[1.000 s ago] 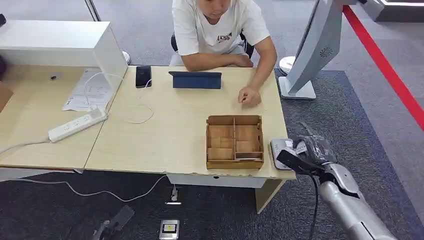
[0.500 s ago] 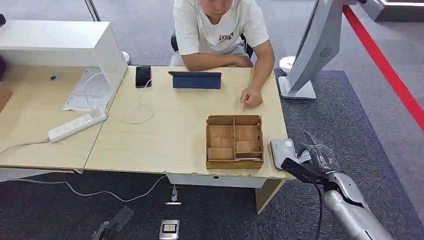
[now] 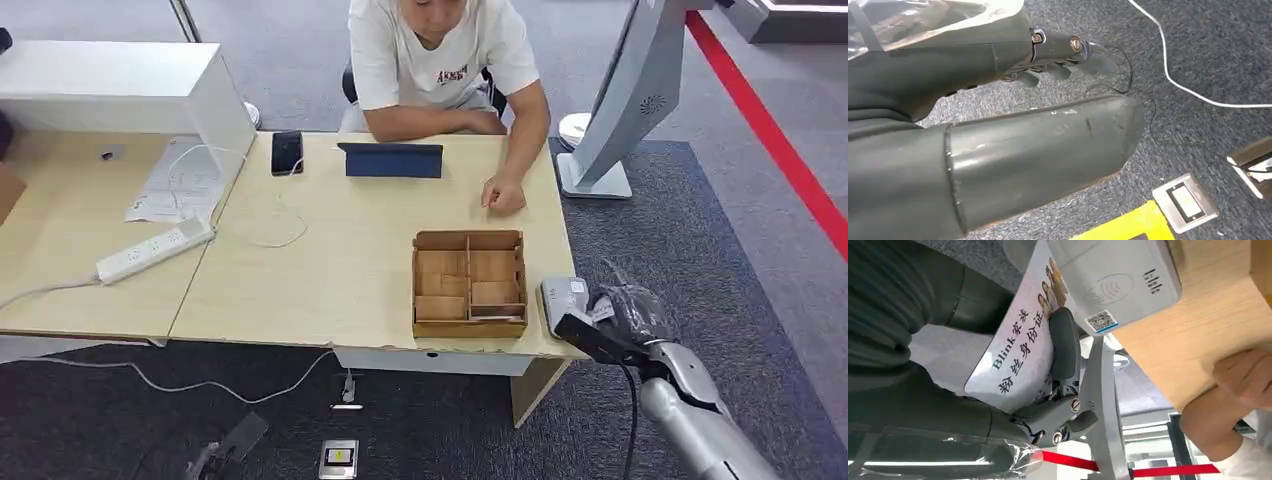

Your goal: Pass the card to the sensor for recognition and then transmit it.

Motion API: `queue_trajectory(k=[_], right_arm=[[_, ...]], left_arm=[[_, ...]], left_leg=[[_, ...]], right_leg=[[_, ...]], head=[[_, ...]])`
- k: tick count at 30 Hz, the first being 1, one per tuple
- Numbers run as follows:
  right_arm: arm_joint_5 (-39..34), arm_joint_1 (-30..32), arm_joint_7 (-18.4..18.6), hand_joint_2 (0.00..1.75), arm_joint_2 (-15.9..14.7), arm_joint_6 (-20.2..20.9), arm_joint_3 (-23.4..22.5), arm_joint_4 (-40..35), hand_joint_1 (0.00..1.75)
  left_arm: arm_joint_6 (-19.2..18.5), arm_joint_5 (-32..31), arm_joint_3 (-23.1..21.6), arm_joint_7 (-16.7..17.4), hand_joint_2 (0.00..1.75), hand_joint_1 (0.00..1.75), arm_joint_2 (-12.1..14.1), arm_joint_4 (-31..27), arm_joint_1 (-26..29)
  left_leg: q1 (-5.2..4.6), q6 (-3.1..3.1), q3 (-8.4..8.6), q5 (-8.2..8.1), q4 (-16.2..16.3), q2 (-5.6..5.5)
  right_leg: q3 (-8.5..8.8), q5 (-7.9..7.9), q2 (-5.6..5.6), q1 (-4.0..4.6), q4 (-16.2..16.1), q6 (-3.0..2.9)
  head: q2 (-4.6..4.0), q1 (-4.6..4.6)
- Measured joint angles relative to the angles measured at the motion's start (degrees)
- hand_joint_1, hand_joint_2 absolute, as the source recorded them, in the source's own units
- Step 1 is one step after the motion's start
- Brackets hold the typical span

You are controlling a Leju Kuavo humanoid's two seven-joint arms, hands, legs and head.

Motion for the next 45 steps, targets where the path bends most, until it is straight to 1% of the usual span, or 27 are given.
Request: queue_trajectory(k=[5, 10, 34, 37, 45], right_arm=[[0.94, -0.13, -0.20, 1.75, 0.79, 0.68, 0.22, -0.33, 1.75], [1.07, -0.18, 0.85, 1.75, 1.33, 1.38, 0.57, -0.13, 1.75], [-0.46, -0.63, 0.13, 1.75, 0.33, 0.92, 0.57, 2.49, 1.75], [-0.18, -0.63, -0.33, 1.75, 0.52, 0.98, 0.70, 2.34, 1.75], [0.22, -0.60, -0.04, 1.75, 1.73, 1.40, 1.42, 1.73, 1.75]], left_arm=[[-0.11, -0.02, 0.00, 0.11, 0.00, 0.00, 0.00, 0.00, -0.07], [-0.11, 0.28, 0.00, 0.09, 0.00, 0.00, 0.00, 0.00, -0.05], [-0.24, 0.33, 0.00, 0.24, 0.00, 0.00, 0.31, 0.00, 0.13], [-0.26, 0.39, 0.00, 0.22, 0.00, 0.00, 0.31, 0.00, 0.13], [-0.31, 0.31, 0.00, 0.24, 0.00, 0.00, 0.31, 0.00, 0.03]], left_leg=[[0.00, 0.00, 0.00, 0.00, 0.00, 0.00], [0.00, 0.00, 0.00, 0.00, 0.00, 0.00], [0.00, 0.00, 0.00, 0.00, 0.00, 0.00], [0.00, 0.00, -0.01, 0.00, 0.00, 0.00], [0.01, 0.00, -0.01, 0.00, 0.00, 0.01]], right_leg=[[0.00, 0.00, 0.00, 0.00, 0.00, 0.00], [0.00, 0.00, 0.00, 0.00, 0.00, 0.00], [-0.01, 0.00, 0.00, 0.00, 0.00, 0.00], [-0.01, 0.00, 0.00, 0.00, 0.00, 0.00], [-0.01, 0.00, 0.00, 0.01, 0.00, 0.00]], head=[[0.00, 0.00], [0.00, 0.00], [0.00, 0.00], [0.00, 0.00], [0.00, 0.02]])
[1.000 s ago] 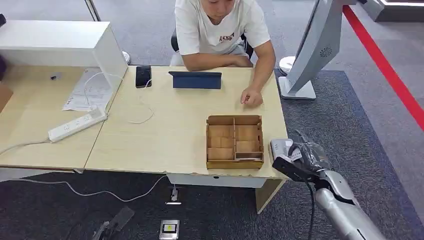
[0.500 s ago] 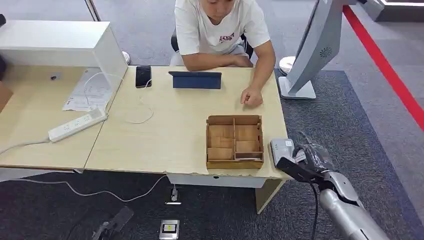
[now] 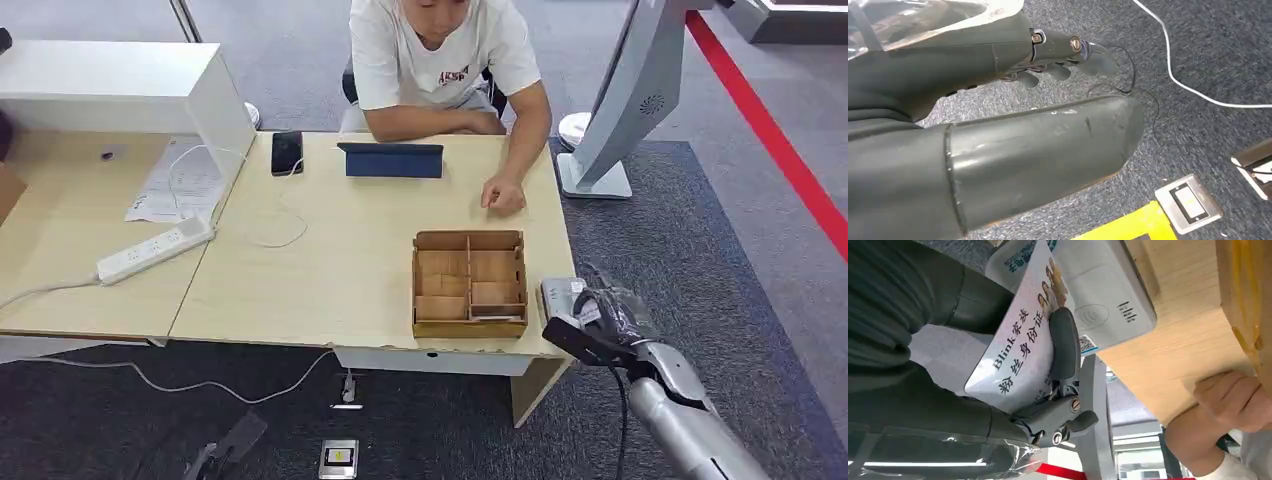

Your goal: Pass the card to the sensor for recognition and then transmit it.

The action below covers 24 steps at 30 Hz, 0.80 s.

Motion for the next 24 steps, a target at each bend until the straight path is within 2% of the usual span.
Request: queue_trajectory(k=[24], right_arm=[[-0.64, 1.79, 1.16, 1.75, 0.13, 0.52, 0.22, -2.25, 1.75]], left_arm=[[0.07, -1.11, -0.07, 0.98, 0.00, 0.00, 0.02, 0.00, -0.98]], left_leg=[[0.00, 0.00, 0.01, 0.00, 0.00, 0.00]], right_leg=[[-0.01, 0.00, 0.00, 0.00, 0.00, 0.00]], head=[[0.00, -0.02]])
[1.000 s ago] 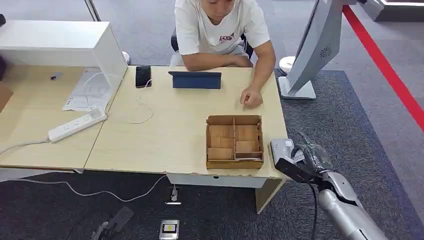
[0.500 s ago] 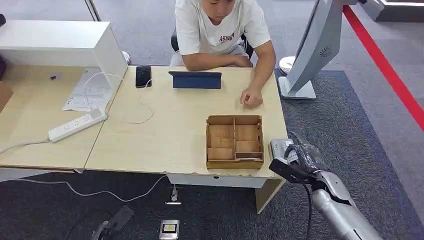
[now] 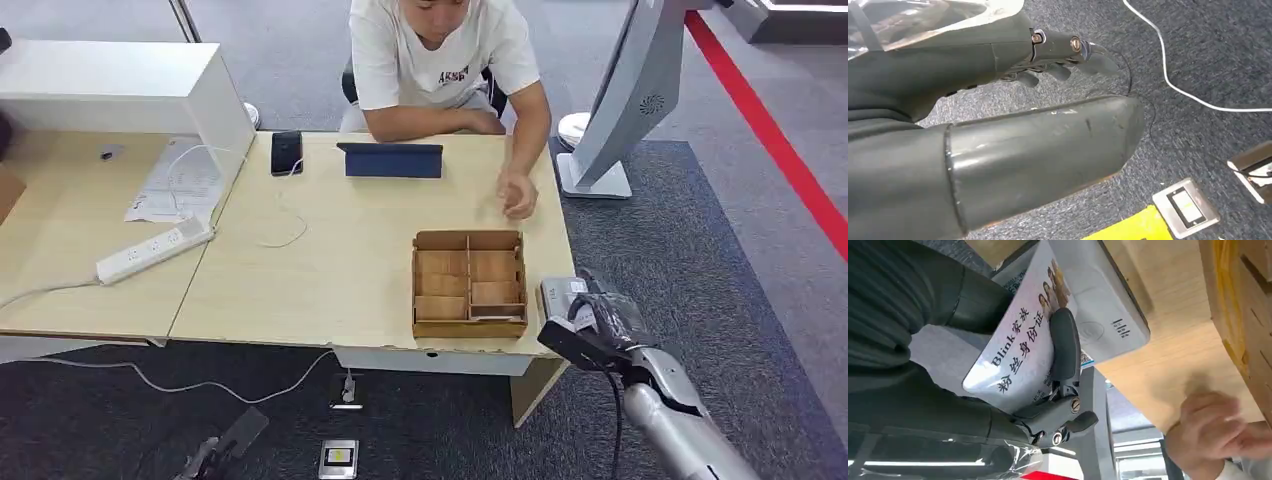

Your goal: Pass the card to the sensor for recognition and then transmit it.

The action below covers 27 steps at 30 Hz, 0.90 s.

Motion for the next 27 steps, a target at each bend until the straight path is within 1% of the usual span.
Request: queue_trajectory(k=[13, 18, 22, 27], right_arm=[[0.46, 0.19, -0.20, 1.75, 0.02, 0.31, 0.33, -0.53, 1.75], [-1.42, -0.05, -0.83, 1.75, -0.11, 0.13, 0.33, -1.00, 1.75], [-3.94, -1.74, -1.14, 1.75, -0.50, 0.00, -0.61, -2.23, 1.75], [-6.38, -5.53, -1.38, 1.75, -1.55, 0.20, -2.82, -5.14, 1.75]], left_arm=[[0.07, 0.15, 0.00, -0.33, 0.00, 0.00, -0.02, 0.00, 0.06], [0.46, 0.17, 0.00, -0.85, 0.00, 0.00, -0.02, 0.00, 0.35], [0.61, -0.13, 0.00, -1.01, 0.00, 0.00, -0.02, 0.00, 0.48], [0.68, -0.98, -0.02, -1.11, 0.00, 0.00, -0.02, 0.00, 0.49]], left_leg=[[0.00, 0.00, 0.01, 0.00, 0.00, 0.00], [0.00, 0.00, -0.01, 0.00, 0.00, 0.00], [-0.01, 0.00, 0.00, 0.01, 0.00, 0.01], [-0.01, 0.00, 0.00, 0.01, 0.00, 0.02]], right_leg=[[0.03, 0.00, 0.00, 0.00, 0.00, 0.00], [0.03, 0.00, 0.00, 0.00, 0.00, 0.00], [0.02, 0.01, 0.00, -0.01, 0.00, 0.00], [0.01, 0.03, 0.00, -0.01, 0.00, 0.01]], head=[[0.00, 0.00], [0.00, 0.00], [0.00, 0.02], [0.00, 0.00]])
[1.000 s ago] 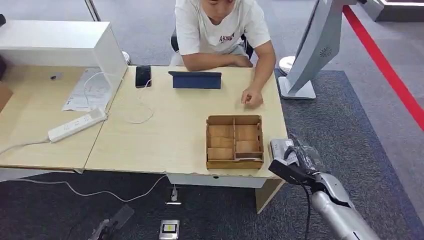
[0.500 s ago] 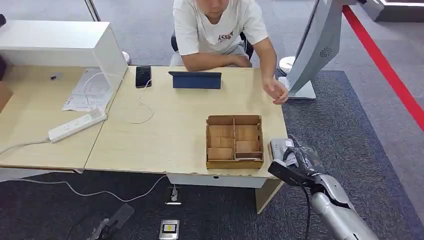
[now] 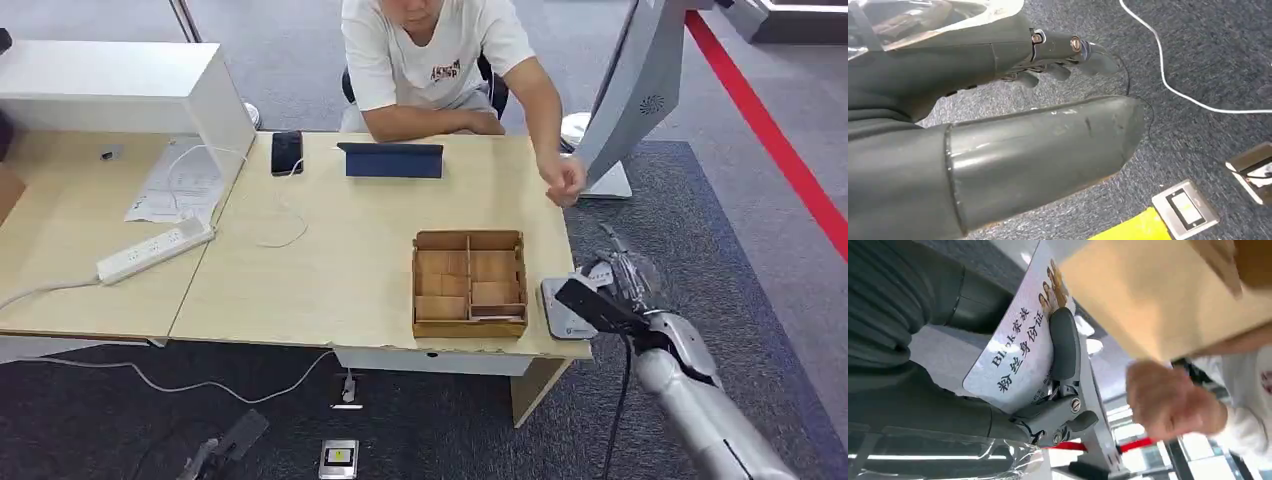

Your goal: Pass the card to the sensor for recognition and then transmit it.

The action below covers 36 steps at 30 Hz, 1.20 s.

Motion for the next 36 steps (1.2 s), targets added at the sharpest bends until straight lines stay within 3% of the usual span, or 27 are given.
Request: queue_trajectory(k=[13, 22, 32, 33, 36], right_arm=[[1.40, -13.45, -2.80, 1.75, -1.40, 2.80, -5.00, -5.09, 1.75], [4.31, -18.12, -4.92, 1.75, 1.34, 3.67, -4.26, -1.68, 1.75], [6.32, -21.28, -4.59, 1.75, 5.29, 3.61, -2.62, 5.16, 1.75], [6.32, -21.35, -4.59, 1.75, 5.44, 3.58, -2.49, 5.68, 0.00], [6.27, -21.37, -4.50, 1.75, 5.88, 3.34, -2.12, 6.65, 0.00]], left_arm=[[-0.26, -2.18, -0.09, -0.37, 0.00, 0.00, -0.17, 0.00, -0.88], [-1.75, -3.10, -0.24, 0.04, 0.00, 0.00, -0.24, -0.09, -1.83], [-3.65, -4.37, -0.68, 1.22, 0.00, 0.00, -0.17, -0.33, -3.03], [-3.74, -4.37, -0.76, 1.31, 0.00, 0.00, -0.17, -0.39, -3.14], [-3.80, -4.44, -1.09, 1.62, 0.00, 0.00, -0.15, -0.42, -3.48]], left_leg=[[0.01, -0.01, -0.01, 0.02, 0.01, 0.01], [0.01, -0.01, -0.03, 0.02, 0.00, 0.00], [0.02, -0.01, -0.09, 0.03, 0.01, -0.06], [0.02, 0.00, -0.10, 0.03, 0.01, -0.06], [0.02, 0.00, -0.15, 0.02, 0.01, -0.06]], right_leg=[[-0.02, 0.01, 0.00, 0.01, 0.01, 0.00], [-0.02, 0.01, 0.00, 0.01, 0.03, 0.00], [-0.06, 0.00, -0.04, 0.02, 0.03, 0.00], [-0.07, 0.00, -0.04, 0.02, 0.03, 0.00], [-0.12, 0.00, -0.04, 0.01, 0.03, 0.01]], head=[[0.00, 0.00], [0.00, 0.02], [0.00, 0.02], [0.00, -0.02], [0.00, 0.00]])
